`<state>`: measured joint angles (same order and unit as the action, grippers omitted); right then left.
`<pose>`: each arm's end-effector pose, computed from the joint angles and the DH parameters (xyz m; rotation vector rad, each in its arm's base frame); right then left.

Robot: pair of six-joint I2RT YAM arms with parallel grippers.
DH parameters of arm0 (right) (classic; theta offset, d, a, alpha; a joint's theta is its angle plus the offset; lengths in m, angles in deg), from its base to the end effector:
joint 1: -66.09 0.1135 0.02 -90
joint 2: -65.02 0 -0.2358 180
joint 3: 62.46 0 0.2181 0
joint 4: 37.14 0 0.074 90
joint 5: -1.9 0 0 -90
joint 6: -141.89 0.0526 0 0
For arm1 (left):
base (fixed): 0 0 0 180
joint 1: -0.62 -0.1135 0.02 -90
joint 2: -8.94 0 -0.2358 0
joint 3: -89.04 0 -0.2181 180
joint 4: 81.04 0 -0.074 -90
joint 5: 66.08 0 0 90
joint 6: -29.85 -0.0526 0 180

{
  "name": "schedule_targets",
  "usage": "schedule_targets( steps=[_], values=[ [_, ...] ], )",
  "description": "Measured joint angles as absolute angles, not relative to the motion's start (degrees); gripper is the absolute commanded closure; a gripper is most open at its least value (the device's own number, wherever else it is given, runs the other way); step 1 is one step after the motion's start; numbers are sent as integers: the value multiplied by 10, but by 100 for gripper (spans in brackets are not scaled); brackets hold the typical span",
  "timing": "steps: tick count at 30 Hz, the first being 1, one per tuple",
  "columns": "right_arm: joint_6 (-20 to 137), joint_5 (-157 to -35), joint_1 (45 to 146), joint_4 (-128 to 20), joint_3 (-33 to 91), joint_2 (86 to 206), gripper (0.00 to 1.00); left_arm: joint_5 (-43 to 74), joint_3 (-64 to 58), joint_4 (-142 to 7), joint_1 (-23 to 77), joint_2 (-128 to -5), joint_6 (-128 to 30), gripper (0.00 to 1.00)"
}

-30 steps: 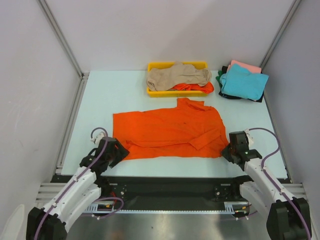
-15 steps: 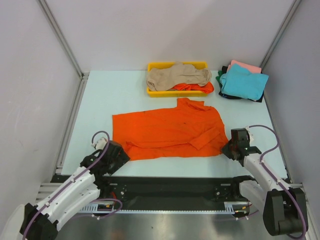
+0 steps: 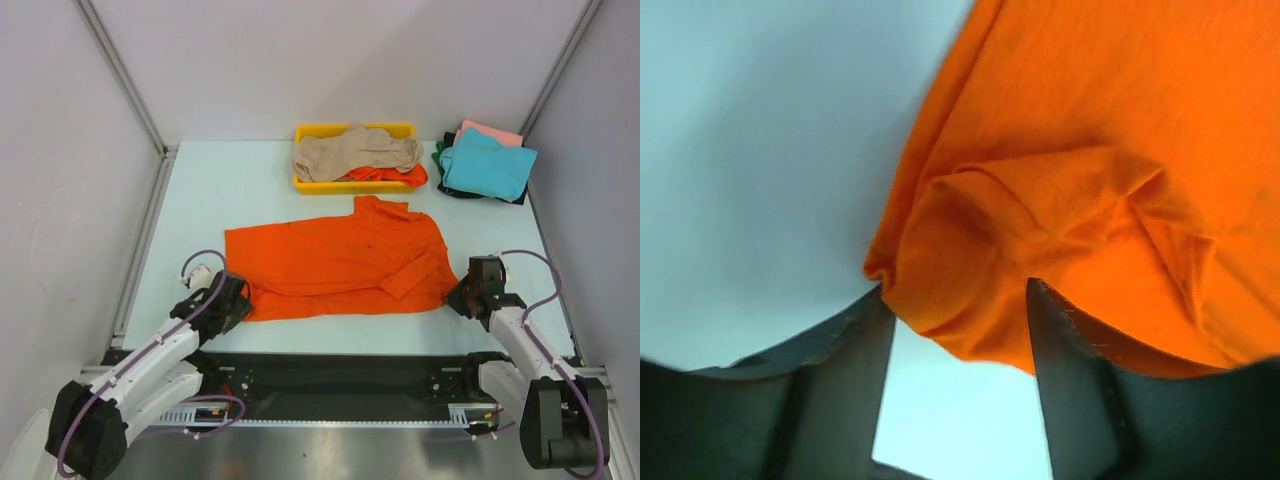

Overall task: Fold and stack the t-shirts
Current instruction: Fold the tshirt

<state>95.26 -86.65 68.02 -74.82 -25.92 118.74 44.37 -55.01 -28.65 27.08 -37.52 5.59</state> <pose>0.1616 0.0041 0.1357 0.9124 2.3832 0.2814 0.1229 -0.0407 0.1349 -0.9652 2.3734 -0.1244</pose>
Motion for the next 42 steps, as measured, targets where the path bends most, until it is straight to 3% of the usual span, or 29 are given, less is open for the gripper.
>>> schedule_targets(
  steps=[1, 3, 4, 6, 12, 17, 22, 33, 42],
  values=[
    [952, -867, 680, -748, -259, 1187, 98, 446, -551, -295, 270, -382, 53, 63],
    [951, -869, 678, -747, -259, 1187, 100, 448, -554, -308, 269, -392, 47, 77],
    [951, -871, 678, -746, -259, 1187, 100, 446, -556, -317, 269, -394, 44, 90],
    [949, -876, 678, -741, -260, 1187, 100, 445, -557, -327, 267, -398, 39, 100],
    [948, -893, 677, -714, -243, 1234, 100, 399, -529, -337, 197, -423, -7, 100],
    [933, -925, 671, -765, -63, 1342, 100, 352, -371, -312, 107, -482, -61, 100],
    [916, -916, 670, -766, 35, 1255, 100, 336, -286, -322, 49, -409, -88, 100],
    [935, -920, 655, -856, -167, 1108, 100, 262, -527, -288, 18, -290, -56, 100],
    [947, -924, 655, -889, -182, 1048, 100, 258, -546, -262, 17, -239, -27, 99]
  ],
)
